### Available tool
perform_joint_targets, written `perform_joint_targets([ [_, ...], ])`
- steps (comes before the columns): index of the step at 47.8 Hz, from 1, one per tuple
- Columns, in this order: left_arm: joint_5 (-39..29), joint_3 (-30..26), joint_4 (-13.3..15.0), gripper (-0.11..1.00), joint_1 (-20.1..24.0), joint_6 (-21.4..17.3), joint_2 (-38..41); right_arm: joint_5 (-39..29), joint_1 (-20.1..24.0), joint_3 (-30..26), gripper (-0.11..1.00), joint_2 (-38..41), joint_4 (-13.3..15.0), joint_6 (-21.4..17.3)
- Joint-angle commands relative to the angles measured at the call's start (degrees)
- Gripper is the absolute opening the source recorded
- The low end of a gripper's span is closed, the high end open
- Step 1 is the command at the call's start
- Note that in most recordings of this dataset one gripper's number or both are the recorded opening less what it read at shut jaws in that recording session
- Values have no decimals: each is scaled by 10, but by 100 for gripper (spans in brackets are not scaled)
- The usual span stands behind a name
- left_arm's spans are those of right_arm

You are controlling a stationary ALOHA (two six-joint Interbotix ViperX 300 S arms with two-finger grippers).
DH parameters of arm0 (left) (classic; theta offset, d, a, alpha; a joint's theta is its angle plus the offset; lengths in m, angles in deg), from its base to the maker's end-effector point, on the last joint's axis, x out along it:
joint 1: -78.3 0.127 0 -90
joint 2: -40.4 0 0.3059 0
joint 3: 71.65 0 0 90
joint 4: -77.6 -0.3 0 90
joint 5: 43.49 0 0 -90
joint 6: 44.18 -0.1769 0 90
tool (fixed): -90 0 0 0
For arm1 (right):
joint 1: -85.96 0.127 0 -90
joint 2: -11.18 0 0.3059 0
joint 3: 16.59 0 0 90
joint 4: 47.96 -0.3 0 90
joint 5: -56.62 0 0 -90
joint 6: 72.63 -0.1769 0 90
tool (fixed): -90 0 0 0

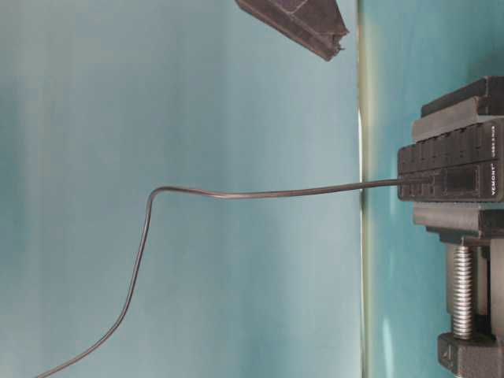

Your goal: Insert the USB into the front port of the fixed hub.

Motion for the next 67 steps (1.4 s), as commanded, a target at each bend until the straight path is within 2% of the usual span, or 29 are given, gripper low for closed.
perform_joint_targets([
  [1, 3, -8, -1, 0, 1, 1, 5, 5, 2, -5, 79, -7, 1, -5],
  [67, 3, 2, -1, 0, 0, 3, 5, 29, -1, -1, 79, 14, -4, -7],
])
